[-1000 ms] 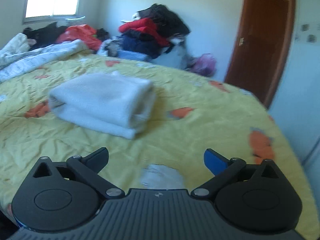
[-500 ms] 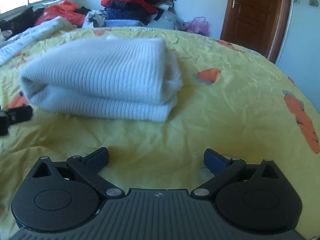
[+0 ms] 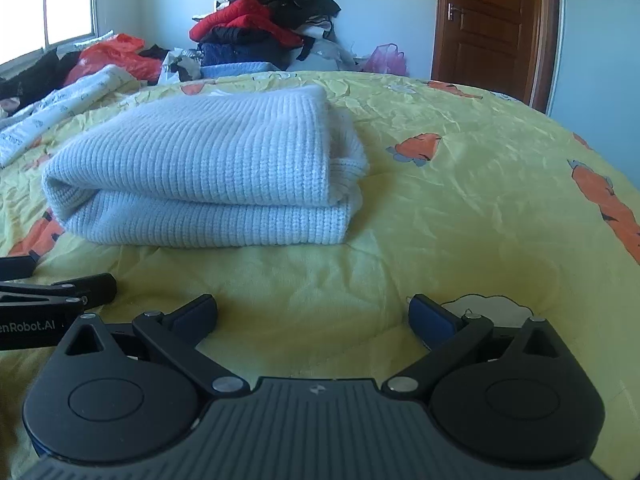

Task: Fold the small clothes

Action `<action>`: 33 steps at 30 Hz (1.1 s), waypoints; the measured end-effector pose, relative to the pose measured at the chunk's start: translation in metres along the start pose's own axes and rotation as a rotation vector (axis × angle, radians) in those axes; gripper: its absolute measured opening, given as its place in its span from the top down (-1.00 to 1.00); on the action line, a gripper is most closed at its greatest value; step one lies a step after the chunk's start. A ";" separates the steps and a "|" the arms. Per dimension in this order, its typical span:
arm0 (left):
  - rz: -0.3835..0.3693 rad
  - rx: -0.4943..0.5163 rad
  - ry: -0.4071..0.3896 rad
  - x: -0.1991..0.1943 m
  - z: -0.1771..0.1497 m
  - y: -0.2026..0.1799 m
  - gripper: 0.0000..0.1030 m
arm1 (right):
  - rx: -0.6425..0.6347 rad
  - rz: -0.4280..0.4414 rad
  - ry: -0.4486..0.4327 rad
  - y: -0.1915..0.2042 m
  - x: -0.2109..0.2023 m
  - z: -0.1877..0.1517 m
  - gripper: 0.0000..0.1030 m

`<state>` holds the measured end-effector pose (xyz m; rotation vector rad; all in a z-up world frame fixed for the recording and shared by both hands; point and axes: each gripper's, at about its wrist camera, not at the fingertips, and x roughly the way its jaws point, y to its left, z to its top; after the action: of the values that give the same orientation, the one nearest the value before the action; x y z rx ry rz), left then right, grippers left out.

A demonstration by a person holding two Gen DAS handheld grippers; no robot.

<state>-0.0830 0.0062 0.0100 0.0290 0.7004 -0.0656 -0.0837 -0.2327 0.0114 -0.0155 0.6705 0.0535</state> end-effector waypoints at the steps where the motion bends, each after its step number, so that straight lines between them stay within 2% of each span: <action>1: 0.000 0.000 0.000 0.000 0.000 0.000 -1.00 | -0.004 -0.001 0.001 0.000 0.000 0.000 -1.00; 33: 0.002 -0.001 0.001 0.000 0.001 0.000 -1.00 | -0.024 -0.002 0.010 0.005 0.001 -0.001 -0.99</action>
<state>-0.0828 0.0060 0.0108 0.0288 0.7011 -0.0636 -0.0840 -0.2277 0.0099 -0.0393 0.6802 0.0590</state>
